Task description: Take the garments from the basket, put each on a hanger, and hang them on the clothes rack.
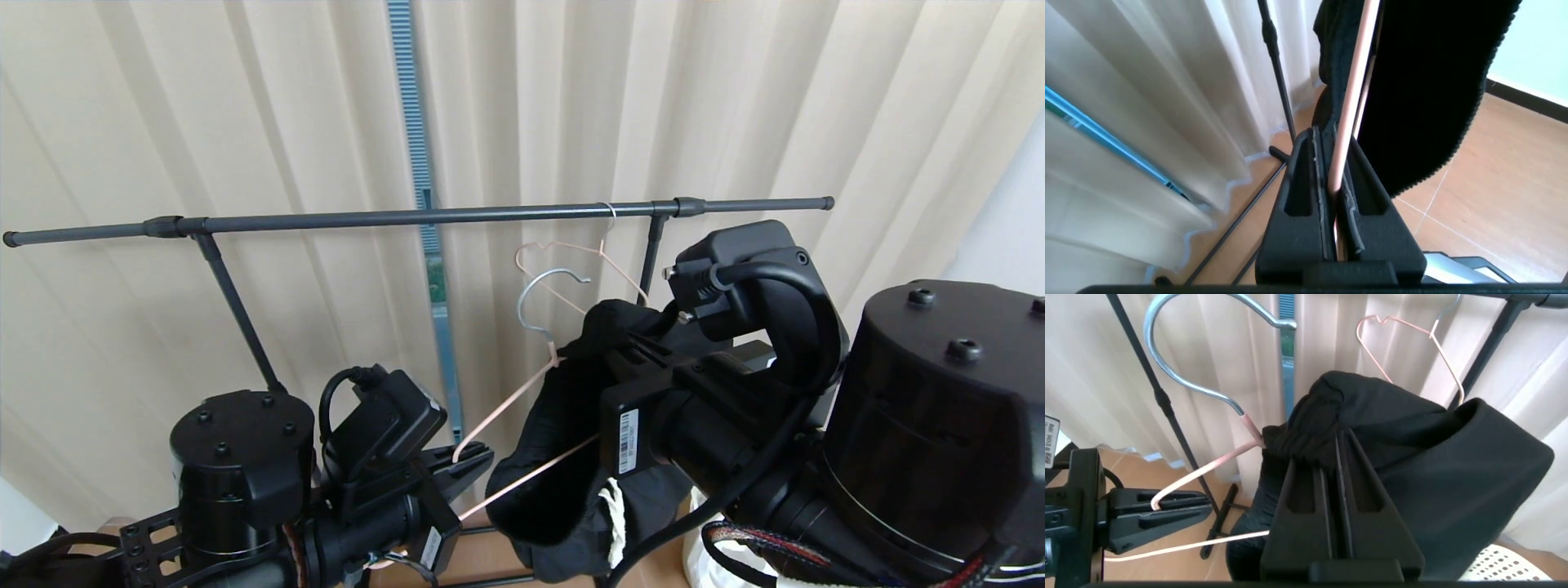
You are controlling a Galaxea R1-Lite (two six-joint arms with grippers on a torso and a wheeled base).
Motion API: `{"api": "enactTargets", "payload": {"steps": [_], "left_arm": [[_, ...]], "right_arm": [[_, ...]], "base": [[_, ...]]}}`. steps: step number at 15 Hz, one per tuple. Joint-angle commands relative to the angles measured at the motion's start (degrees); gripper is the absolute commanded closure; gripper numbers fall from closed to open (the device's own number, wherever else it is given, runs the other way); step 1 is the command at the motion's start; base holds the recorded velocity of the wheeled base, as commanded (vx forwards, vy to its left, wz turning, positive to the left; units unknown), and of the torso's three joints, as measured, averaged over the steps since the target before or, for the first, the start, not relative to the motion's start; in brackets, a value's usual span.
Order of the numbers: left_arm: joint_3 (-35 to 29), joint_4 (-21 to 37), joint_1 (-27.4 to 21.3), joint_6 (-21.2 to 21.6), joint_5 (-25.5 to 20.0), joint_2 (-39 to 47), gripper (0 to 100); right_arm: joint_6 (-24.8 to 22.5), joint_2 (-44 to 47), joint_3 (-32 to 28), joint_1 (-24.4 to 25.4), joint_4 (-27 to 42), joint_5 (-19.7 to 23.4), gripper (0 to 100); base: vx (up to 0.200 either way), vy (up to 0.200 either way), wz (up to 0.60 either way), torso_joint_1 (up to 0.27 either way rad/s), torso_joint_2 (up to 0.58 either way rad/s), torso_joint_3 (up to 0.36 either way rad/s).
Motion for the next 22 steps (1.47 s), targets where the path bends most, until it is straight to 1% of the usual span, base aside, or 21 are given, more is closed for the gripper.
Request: {"api": "enactTargets", "payload": {"steps": [1,4,5,9,10,12,15,16,17,18,19,21,22], "left_arm": [[0.02,-0.03,0.00,0.00,-0.03,-0.20,100],[0.02,-0.12,0.00,0.09,-0.03,-0.20,100],[0.02,-0.12,0.00,0.09,-0.03,-0.29,100],[0.02,-0.12,0.00,0.00,-0.03,-0.82,100],[0.19,-0.12,0.09,0.00,-0.03,-1.26,100],[0.37,-0.12,0.09,0.00,-0.03,-1.70,100],[0.63,-0.12,0.26,-0.71,-0.12,-1.96,100],[0.81,-0.12,0.35,-0.71,-0.12,-2.05,100],[0.90,-0.12,0.35,-0.71,-0.21,-2.14,100],[1.69,-0.12,0.44,-0.71,-0.47,-2.84,100],[2.30,-0.12,0.44,-0.62,-0.56,-3.54,100],[4.06,-0.03,0.61,-0.35,-0.65,-5.83,100],[4.85,-0.03,1.14,-0.18,-1.00,-6.97,100]], "right_arm": [[0.00,0.06,0.08,0.03,0.01,-0.03,100],[0.00,0.06,0.08,0.03,0.01,-0.03,100],[0.00,0.15,0.16,0.03,0.01,-0.03,0],[-0.71,-0.64,0.52,0.03,0.63,-0.21,0],[-2.02,-1.34,1.57,-0.06,0.19,-0.21,0],[-2.29,-1.61,1.83,-0.24,0.10,-0.21,0],[-2.73,-2.75,2.45,-1.20,0.27,-0.03,0],[-3.96,-3.54,2.89,-1.82,0.19,0.14,0],[-4.13,-3.98,3.24,-2.17,0.19,0.32,0],[-5.28,-5.82,4.73,-3.23,0.45,2.08,0],[-7.03,-7.58,5.97,-4.37,0.71,4.98,0],[-11.96,-12.06,7.28,-7.44,1.51,12.98,0],[-13.19,-13.56,6.67,-10.43,4.76,17.72,0]], "base": [[0.000,0.000,0.00,0.000,0.00,0.000],[0.000,0.000,0.00,0.000,0.00,0.000],[0.000,0.000,0.00,0.000,0.00,0.000],[0.000,0.000,0.00,0.000,0.00,0.000],[0.000,0.000,0.00,0.000,0.00,0.000],[0.000,0.000,0.00,0.000,0.00,0.000],[0.000,0.000,0.00,0.000,0.00,0.000],[0.000,0.000,0.00,0.000,0.00,0.000],[0.000,0.000,0.00,0.000,0.00,0.000],[0.000,0.000,0.00,0.000,0.00,0.000],[0.000,0.000,0.00,0.000,0.00,0.000],[0.000,0.000,0.00,0.000,0.00,0.000],[0.000,0.000,0.00,0.000,0.00,0.000]]}}
